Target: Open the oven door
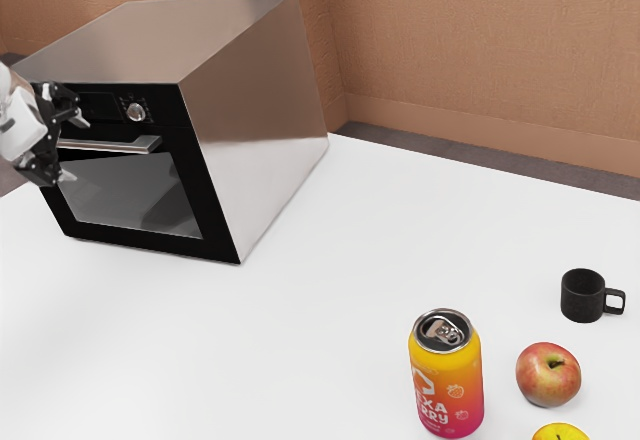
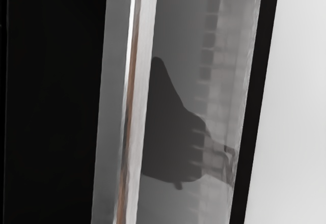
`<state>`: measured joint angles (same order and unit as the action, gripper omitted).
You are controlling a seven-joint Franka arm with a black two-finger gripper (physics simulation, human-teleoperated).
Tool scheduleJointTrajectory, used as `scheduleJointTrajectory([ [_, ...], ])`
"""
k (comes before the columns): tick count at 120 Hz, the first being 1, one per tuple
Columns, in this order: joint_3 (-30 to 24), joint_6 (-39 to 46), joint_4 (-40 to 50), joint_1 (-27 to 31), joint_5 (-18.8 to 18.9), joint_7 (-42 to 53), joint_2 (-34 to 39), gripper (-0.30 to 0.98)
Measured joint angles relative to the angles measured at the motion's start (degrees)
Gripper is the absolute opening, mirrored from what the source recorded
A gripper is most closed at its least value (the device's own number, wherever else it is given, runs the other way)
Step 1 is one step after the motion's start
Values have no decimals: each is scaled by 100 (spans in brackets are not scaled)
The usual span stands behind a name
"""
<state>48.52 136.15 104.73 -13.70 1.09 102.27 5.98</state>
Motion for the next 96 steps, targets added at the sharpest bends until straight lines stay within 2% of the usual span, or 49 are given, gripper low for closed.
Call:
scheduleJointTrajectory([
  [7, 0, 19, 15, 4, -31, 32, -7, 69],
  [8, -690, -167, -191, 687, -38, -108, -112, 68],
  [12, -374, -130, -88, 45, -47, -83, -54, 68],
  [16, -202, -98, -26, -135, -50, -60, -29, 70],
  [47, -2, 28, 195, 6, -82, 88, 22, 69],
  [52, 0, 37, 432, -21, -83, 110, 247, 71],
  [60, -65, 49, 1173, 131, 102, 141, 1057, 70],
  [62, -242, 50, 1478, 362, 224, 140, 1375, 68],
  [65, -785, 18, 2169, 1151, 480, 130, 2190, 58],
  [70, -1387, -297, 3013, 2353, 807, 122, 4060, 61],
  [73, -1893, -734, 2702, 2783, 676, 108, 5132, 62],
  [76, -2457, -1155, 1986, 3051, 351, 78, 5524, 63],
  [78, -2904, -1415, 1178, 3184, 92, 42, 5326, 64],
  [81, -3650, -1824, -248, 3444, -203, -109, 4544, 64],
  [85, -4521, -2336, -1467, 3749, -461, -501, 3524, 65],
  [90, -5532, -2891, -2246, 3939, -548, -1083, 2119, 65],
  [96, -6235, -3416, -2646, 4038, -603, -1740, 817, 66],
])
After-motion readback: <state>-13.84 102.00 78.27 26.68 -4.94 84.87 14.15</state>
